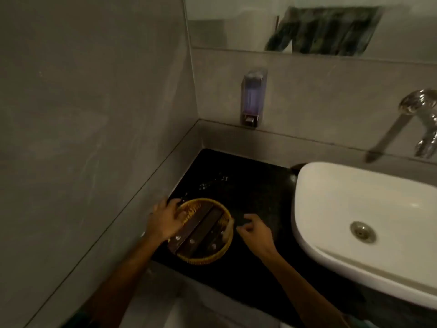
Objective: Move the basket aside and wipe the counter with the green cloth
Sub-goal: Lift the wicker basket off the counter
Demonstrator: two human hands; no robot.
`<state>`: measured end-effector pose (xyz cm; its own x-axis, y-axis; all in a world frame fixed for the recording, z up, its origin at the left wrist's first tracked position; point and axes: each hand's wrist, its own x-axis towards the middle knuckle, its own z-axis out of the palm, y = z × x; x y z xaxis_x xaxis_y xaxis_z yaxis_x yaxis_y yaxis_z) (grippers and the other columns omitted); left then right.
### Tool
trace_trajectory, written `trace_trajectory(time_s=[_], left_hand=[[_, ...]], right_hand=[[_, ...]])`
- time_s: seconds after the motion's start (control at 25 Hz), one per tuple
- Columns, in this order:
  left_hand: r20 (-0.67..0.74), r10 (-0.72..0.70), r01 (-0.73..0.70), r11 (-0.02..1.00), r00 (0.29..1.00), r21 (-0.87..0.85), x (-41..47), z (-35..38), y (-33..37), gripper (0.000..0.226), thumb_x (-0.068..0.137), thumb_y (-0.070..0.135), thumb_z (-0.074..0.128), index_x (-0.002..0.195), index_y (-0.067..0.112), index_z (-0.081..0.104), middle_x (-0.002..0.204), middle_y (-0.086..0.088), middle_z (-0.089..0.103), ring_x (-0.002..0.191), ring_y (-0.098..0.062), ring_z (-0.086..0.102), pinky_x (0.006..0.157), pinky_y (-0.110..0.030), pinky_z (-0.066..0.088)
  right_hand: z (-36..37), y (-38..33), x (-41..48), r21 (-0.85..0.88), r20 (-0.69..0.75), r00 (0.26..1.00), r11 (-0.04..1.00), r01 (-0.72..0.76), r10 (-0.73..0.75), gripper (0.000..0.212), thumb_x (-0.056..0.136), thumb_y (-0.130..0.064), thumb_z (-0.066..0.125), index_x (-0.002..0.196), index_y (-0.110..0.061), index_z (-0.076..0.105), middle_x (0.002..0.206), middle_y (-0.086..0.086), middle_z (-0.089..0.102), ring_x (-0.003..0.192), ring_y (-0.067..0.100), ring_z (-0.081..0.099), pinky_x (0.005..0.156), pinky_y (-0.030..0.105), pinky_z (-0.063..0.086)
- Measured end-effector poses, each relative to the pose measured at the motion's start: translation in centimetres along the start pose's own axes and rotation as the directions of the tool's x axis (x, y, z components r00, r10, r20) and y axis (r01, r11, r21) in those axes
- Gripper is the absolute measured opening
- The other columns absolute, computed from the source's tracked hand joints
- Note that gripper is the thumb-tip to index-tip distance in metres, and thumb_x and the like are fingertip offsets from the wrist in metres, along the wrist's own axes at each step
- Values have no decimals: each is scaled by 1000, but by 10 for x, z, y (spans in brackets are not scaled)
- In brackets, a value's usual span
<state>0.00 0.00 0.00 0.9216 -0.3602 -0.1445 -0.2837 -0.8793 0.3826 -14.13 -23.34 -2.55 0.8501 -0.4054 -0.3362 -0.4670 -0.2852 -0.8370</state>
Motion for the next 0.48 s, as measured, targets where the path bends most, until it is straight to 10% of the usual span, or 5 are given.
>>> trace_trajectory(time_s=[0.24,0.48], left_hand=[[159,-183,241,811,970,-533,2,9,-23,43,97,32,52,137,19,43,128,-17,59,112,-33,60,98,-51,49],[68,-210,210,785,975,-583,-25,22,3,44,93,43,56,130,19,54,89,5,67,83,-22,69,72,-34,55]], right_hand=[[35,-10,8,388,140,961,879,-275,239,57,85,-12,69,132,-23,40,98,8,69,83,13,70,53,20,53],[2,12,-33,365,-42,980,916,-167,196,65,81,-14,76,137,-18,43,96,9,68,87,23,72,80,46,61]])
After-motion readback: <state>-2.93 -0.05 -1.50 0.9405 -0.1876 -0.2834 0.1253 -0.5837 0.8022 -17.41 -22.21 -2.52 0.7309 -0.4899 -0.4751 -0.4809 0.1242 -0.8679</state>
